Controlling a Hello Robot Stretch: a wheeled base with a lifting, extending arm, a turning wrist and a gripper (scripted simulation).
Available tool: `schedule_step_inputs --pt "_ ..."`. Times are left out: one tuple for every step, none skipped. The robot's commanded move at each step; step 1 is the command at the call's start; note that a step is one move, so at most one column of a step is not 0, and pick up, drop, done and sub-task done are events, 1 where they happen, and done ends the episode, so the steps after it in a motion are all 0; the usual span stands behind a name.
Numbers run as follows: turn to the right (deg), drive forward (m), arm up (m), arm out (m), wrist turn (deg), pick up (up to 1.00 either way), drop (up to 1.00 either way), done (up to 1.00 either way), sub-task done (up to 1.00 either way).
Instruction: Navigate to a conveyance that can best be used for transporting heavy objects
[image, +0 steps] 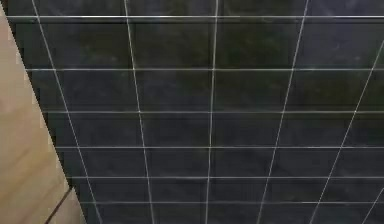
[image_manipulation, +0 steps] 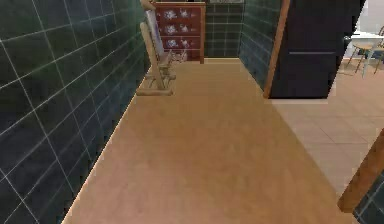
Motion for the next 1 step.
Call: schedule_step_inputs --pt "-45.0 0.0 0.0 0.0 0.0 0.0 0.0 0.0 0.0"
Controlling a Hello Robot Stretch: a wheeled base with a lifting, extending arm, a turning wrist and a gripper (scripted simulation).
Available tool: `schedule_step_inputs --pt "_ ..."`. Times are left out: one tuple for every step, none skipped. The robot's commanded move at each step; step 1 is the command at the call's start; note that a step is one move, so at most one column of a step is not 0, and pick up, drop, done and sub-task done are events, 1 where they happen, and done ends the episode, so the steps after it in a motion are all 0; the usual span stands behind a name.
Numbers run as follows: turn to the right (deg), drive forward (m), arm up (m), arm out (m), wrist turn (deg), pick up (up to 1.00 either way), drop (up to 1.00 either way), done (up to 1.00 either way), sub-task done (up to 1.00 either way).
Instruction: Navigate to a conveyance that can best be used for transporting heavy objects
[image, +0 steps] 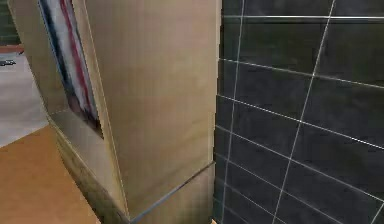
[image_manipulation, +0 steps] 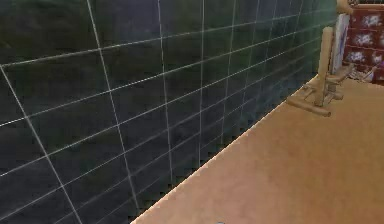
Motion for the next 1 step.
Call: schedule_step_inputs --pt "-45.0 0.0 0.0 0.0 0.0 0.0 0.0 0.0 0.0"
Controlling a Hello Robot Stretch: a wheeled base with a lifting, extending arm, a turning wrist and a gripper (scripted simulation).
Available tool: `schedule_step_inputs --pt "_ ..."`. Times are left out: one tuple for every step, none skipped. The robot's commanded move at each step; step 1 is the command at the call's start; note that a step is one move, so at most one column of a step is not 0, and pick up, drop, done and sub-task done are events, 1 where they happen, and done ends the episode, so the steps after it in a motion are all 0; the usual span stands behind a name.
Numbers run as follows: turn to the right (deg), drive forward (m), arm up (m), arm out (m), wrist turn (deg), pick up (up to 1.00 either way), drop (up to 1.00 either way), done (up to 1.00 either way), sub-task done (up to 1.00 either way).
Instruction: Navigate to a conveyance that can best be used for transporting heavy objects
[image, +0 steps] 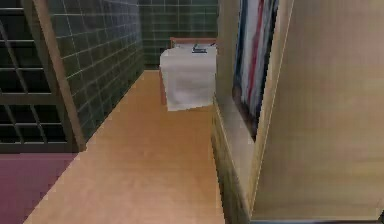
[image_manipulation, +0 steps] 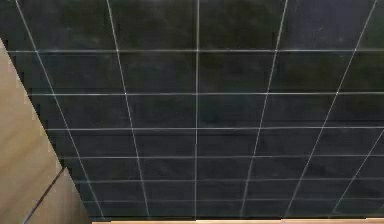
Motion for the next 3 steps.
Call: schedule_step_inputs --pt "-45.0 0.0 0.0 0.0 0.0 0.0 0.0 0.0 0.0" --pt "-45.0 0.0 0.0 0.0 0.0 0.0 0.0 0.0 0.0" --pt "0.0 0.25 0.0 0.0 0.0 0.0 0.0 0.0 0.0"
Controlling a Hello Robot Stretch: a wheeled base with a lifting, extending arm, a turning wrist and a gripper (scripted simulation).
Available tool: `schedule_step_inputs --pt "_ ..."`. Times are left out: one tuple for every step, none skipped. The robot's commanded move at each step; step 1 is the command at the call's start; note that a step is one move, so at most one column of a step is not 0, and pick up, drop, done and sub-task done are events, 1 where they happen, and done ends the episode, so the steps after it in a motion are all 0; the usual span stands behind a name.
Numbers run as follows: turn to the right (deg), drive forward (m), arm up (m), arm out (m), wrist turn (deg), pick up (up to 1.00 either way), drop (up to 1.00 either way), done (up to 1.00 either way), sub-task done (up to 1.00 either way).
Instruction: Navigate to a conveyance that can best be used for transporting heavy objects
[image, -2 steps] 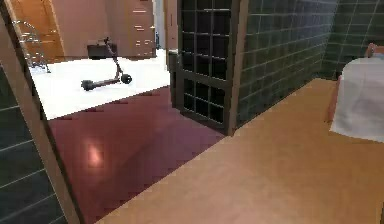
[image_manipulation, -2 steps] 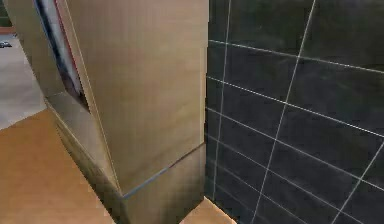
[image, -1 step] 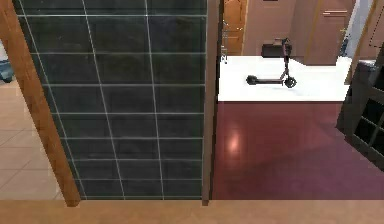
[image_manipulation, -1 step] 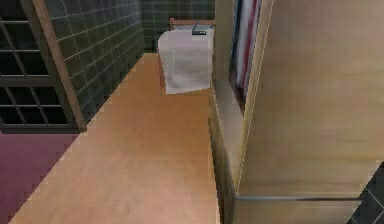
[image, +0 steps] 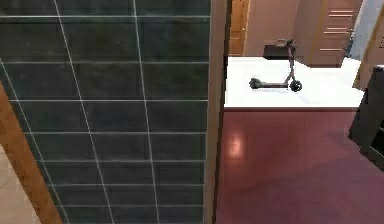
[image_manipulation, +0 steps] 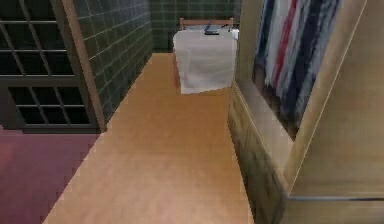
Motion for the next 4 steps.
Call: schedule_step_inputs --pt "45.0 0.0 0.0 0.0 0.0 0.0 0.0 0.0 0.0" --pt "24.0 0.0 0.0 0.0 0.0 0.0 0.0 0.0 0.0" --pt "0.0 0.6 0.0 0.0 0.0 0.0 0.0 0.0 0.0" --pt "-42.0 0.0 0.0 0.0 0.0 0.0 0.0 0.0 0.0"
